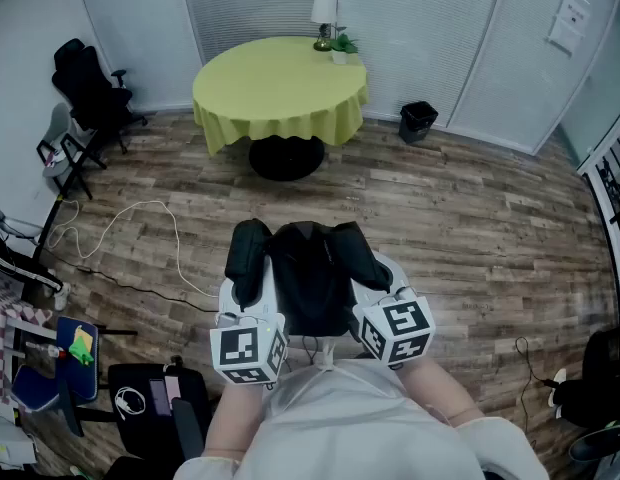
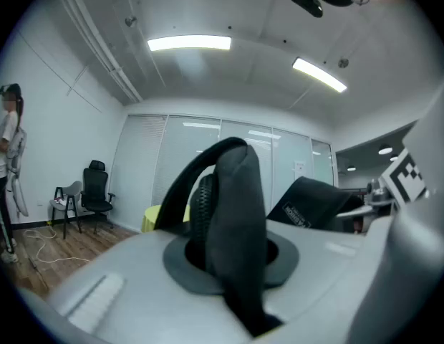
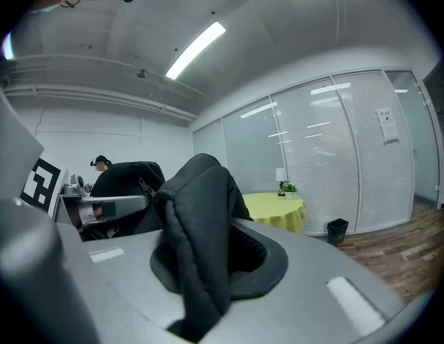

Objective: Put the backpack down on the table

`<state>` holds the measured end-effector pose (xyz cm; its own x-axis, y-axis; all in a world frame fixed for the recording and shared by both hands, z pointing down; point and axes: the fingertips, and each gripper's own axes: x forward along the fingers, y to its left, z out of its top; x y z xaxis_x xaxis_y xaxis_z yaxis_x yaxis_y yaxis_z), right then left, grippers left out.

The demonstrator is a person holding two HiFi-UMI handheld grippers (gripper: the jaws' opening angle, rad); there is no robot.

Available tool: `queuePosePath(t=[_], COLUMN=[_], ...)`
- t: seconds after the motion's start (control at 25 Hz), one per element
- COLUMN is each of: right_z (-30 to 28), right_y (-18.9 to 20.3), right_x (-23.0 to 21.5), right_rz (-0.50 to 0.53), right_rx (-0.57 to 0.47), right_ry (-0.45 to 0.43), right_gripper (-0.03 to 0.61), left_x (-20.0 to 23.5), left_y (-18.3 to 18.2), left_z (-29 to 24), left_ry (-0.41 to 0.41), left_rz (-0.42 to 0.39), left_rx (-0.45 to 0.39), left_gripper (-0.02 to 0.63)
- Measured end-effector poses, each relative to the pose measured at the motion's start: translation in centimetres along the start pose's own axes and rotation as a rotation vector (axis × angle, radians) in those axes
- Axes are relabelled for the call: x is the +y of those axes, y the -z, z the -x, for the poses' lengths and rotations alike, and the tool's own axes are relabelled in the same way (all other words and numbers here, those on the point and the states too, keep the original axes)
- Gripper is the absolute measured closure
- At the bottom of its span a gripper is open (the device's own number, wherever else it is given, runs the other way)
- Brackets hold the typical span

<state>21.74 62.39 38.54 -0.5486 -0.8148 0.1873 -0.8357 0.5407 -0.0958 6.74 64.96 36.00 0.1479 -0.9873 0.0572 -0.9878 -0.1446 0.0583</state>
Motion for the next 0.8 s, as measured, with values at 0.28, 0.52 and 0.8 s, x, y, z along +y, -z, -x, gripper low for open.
queuePosePath(t=[0.28,0.52,0.8], right_z=[-0.5,-1.6,-4.2], right_y=[-0.1,0.2,1.8], right_x=[0.0,-0.1,-0.3], right_rz=[0.018,0.012,0.002], right_rx=[0.001,0.020,0.073], right_ry=[-0.003,-0.004,-0.025], right_gripper=[0.548,0.547,0.546], left_x=[0.3,0.9,2.5], left_y=[0.1,0.7,2.7], left_z=[-0.5,-1.3,-3.0], left_ry=[0.007,0.007,-0.018], left_rz=[0.004,0.012,0.031], left_rx=[-0.008,0.006,0.054], left_gripper=[0.588,0.588,0.588])
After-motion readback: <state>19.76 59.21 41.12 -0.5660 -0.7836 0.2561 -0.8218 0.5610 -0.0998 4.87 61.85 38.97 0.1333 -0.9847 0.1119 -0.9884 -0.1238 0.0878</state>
